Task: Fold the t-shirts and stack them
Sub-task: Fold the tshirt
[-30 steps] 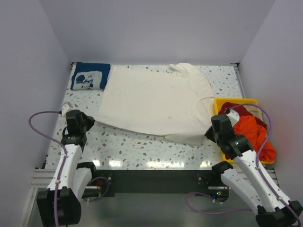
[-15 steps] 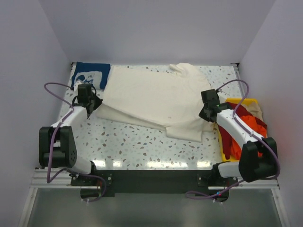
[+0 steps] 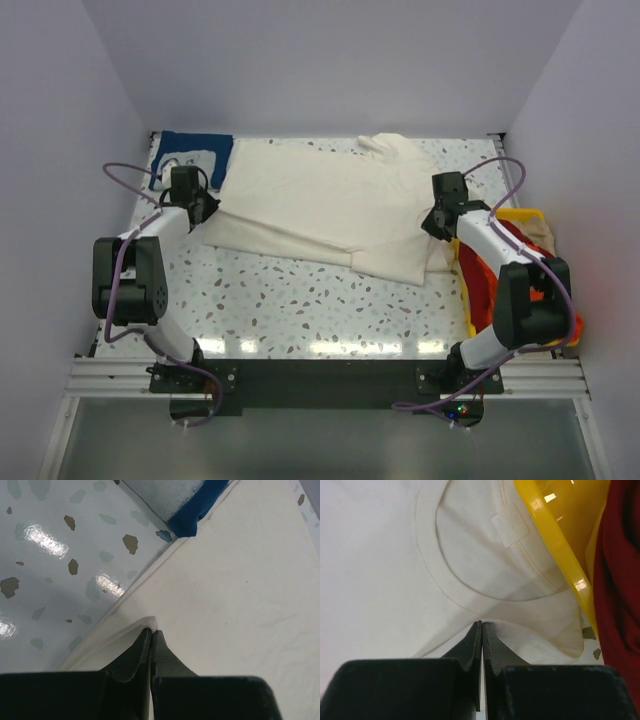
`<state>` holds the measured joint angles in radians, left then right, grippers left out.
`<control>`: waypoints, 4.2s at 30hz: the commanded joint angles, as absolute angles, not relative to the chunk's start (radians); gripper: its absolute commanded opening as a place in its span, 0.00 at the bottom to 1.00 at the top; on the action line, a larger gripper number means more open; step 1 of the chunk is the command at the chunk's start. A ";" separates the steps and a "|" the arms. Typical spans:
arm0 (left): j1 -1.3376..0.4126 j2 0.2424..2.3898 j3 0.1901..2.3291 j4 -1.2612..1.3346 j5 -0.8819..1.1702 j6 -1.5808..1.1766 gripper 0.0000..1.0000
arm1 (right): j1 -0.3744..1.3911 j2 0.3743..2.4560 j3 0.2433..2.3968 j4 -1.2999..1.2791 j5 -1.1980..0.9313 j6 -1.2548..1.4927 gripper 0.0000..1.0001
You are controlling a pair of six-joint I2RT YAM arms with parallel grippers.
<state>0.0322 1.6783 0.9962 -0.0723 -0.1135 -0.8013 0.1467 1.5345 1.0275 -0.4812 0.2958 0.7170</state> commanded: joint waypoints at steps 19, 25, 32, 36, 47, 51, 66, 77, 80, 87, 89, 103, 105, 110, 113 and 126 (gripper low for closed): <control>0.031 1.781 1.089 0.014 -0.104 -0.775 0.18 | 0.078 1.617 1.118 -0.422 0.216 0.657 0.02; 0.035 1.704 1.068 0.002 -0.147 -0.762 0.55 | 0.077 1.580 1.144 -0.422 0.190 0.606 0.55; 0.022 1.559 0.902 0.070 -0.124 -0.833 0.50 | 0.097 1.436 1.042 -0.436 0.100 0.595 0.62; -0.021 1.487 0.798 0.147 -0.106 -0.861 0.47 | 0.141 1.322 0.872 -0.407 0.087 0.610 0.61; -0.054 1.411 0.669 0.239 -0.058 -0.882 0.44 | 0.209 1.135 0.604 -0.400 0.153 0.735 0.60; -0.052 1.398 0.670 0.236 -0.051 -0.873 0.44 | 0.210 1.157 0.572 -0.331 0.127 0.756 0.58; -0.052 1.404 0.667 0.242 -0.041 -0.867 0.42 | 0.212 1.219 0.538 -0.245 0.089 0.796 0.27; -0.052 1.446 0.683 0.255 -0.035 -0.867 0.42 | 0.210 1.275 0.764 -0.345 0.075 0.756 0.00; -0.052 1.463 0.690 0.256 -0.034 -0.867 0.42 | 0.206 1.348 0.876 -0.368 0.058 0.747 0.00; -0.052 1.505 0.709 0.262 -0.034 -0.870 0.42 | 0.170 1.595 1.153 -0.385 0.008 0.746 0.00; -0.054 1.519 0.718 0.262 -0.032 -0.873 0.42 | 0.157 1.675 1.209 -0.385 0.003 0.746 0.00; -0.052 1.589 0.767 0.250 -0.054 -0.879 0.42 | 0.087 1.911 1.424 -0.275 -0.117 0.831 0.00; -0.051 1.598 0.779 0.245 -0.061 -0.880 0.42 | 0.086 1.911 1.419 -0.262 -0.127 0.834 0.00; -0.052 1.624 0.860 0.157 -0.184 -0.905 0.44 | 0.086 1.891 1.382 -0.245 -0.133 0.833 0.00; -0.054 1.678 0.960 0.037 -0.273 -0.919 0.44 | 0.086 1.876 1.358 -0.230 -0.129 0.831 0.00; -0.067 1.885 1.275 -0.330 -0.408 -0.972 0.43 | 0.086 1.879 1.332 -0.183 -0.160 0.853 0.00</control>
<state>-0.0582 1.8557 1.2095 -0.2295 -0.3431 -0.9371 0.0902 1.9232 1.3346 -0.2337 -0.1287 0.8352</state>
